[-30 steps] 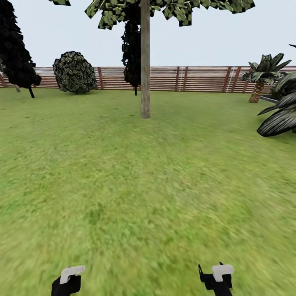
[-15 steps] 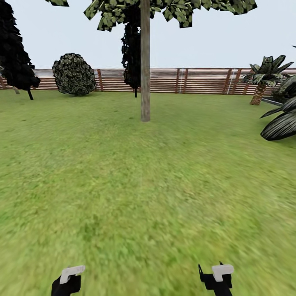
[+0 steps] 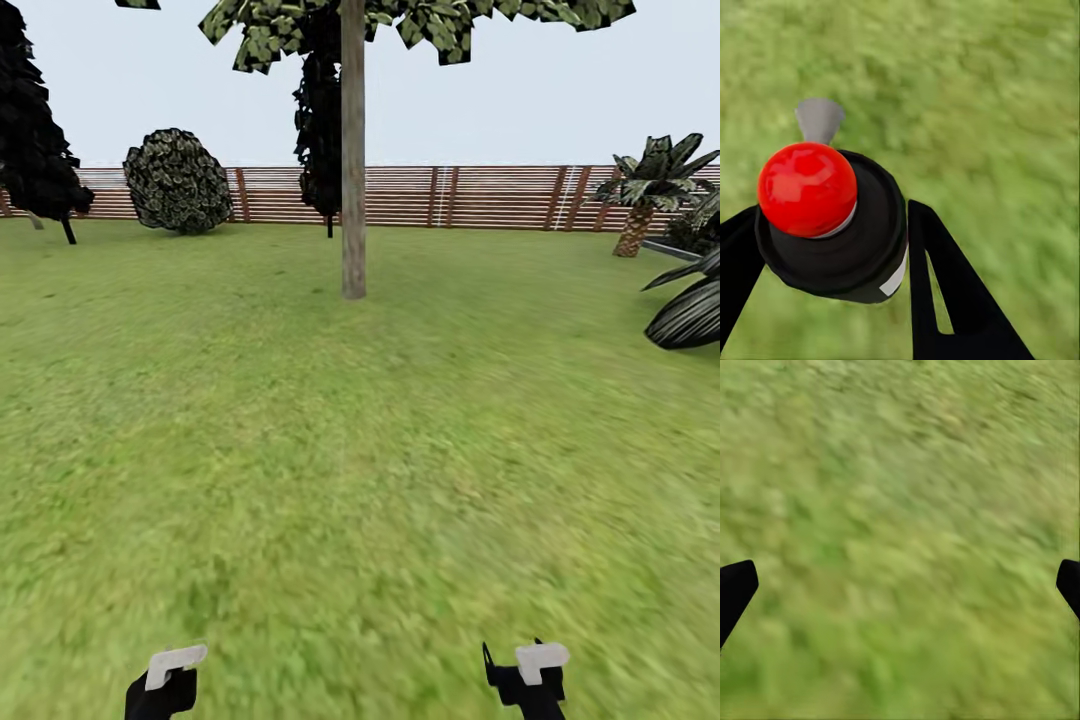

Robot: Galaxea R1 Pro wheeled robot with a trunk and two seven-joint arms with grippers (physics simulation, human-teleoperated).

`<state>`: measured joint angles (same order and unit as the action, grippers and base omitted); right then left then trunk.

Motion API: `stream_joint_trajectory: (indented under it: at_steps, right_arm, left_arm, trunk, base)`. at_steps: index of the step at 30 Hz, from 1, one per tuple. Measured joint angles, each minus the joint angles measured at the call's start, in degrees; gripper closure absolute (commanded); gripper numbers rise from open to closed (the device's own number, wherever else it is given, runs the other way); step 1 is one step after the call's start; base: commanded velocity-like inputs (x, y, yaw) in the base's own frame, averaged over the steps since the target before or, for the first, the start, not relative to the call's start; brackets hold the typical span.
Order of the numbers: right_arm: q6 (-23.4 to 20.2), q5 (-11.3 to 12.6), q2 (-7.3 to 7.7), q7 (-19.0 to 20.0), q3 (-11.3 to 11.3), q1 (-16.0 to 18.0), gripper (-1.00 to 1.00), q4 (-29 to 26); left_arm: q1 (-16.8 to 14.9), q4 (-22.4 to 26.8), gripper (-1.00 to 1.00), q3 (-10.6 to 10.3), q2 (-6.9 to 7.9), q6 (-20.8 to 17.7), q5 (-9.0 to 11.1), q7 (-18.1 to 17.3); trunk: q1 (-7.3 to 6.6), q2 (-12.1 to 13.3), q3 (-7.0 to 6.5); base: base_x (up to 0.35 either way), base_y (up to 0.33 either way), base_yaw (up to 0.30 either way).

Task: In the garden, pick up the pesticide atomizer on the floor and spray pesticide onto both trees until each tree trunk is fully covered.

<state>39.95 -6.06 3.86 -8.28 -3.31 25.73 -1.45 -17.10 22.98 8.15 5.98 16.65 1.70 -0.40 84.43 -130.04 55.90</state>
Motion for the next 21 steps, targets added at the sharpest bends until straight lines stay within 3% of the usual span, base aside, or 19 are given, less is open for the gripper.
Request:
stream_joint_trajectory:
  at_steps: [21]
  right_arm:
    - [0.0, 0.0, 0.00, 0.0, 0.0, 0.0, -1.00, 0.0]
  left_arm:
    - [0.1, 0.0, 1.00, 0.0, 0.06, 0.0, -0.1, 0.0]
  trunk:
    - [0.00, 0.0, 0.00]
  base:
    - [0.340, 0.000, 0.000]
